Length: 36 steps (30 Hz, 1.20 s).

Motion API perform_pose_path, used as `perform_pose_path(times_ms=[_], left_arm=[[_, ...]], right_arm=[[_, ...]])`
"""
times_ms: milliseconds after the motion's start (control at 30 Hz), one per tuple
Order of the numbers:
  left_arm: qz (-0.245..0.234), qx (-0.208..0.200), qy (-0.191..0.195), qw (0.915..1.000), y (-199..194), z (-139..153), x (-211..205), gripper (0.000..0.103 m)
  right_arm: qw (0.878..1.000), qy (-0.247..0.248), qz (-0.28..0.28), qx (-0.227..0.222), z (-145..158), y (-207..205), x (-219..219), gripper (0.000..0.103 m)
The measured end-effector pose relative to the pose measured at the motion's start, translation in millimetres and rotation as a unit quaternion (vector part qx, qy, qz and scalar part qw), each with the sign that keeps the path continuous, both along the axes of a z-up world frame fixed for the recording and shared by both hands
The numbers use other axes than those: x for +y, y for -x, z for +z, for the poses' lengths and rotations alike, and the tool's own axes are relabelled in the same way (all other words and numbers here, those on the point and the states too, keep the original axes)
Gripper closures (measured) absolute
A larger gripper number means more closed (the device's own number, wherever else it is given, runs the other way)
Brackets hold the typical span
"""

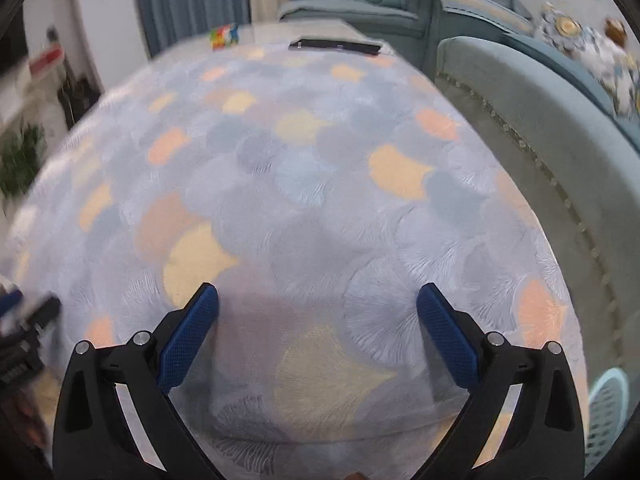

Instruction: Collect trash

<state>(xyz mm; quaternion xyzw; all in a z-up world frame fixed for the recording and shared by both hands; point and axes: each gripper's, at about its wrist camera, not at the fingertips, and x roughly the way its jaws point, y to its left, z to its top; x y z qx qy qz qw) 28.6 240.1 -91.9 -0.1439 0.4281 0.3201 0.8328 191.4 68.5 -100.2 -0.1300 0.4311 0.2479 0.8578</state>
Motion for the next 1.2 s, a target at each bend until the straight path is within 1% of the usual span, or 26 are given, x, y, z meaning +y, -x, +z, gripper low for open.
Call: perform_pose_path(times_ms=[100,200,1200], left_arm=[[0.001,-0.005,0.008,1.0,0.4,-1.3,2.1,0.007],[0.001,-0.006,0.009,0.9999,0.6,-1.5,1.8,0.007],[0.0,-0.005,0.009,0.9999,0.8,-0.7,2.3,0.007]], right_arm=[[1.0,-0.015,-0.001,0.012,-2.0,-2.0,-4.4,0.007],[1.0,-0.008,-0.001,0.009,-3.7,0.7,-2.7,0.007],[1.0,-0.009,-0.001,0.009,-3.6,1.1,-2.2,0.007]])
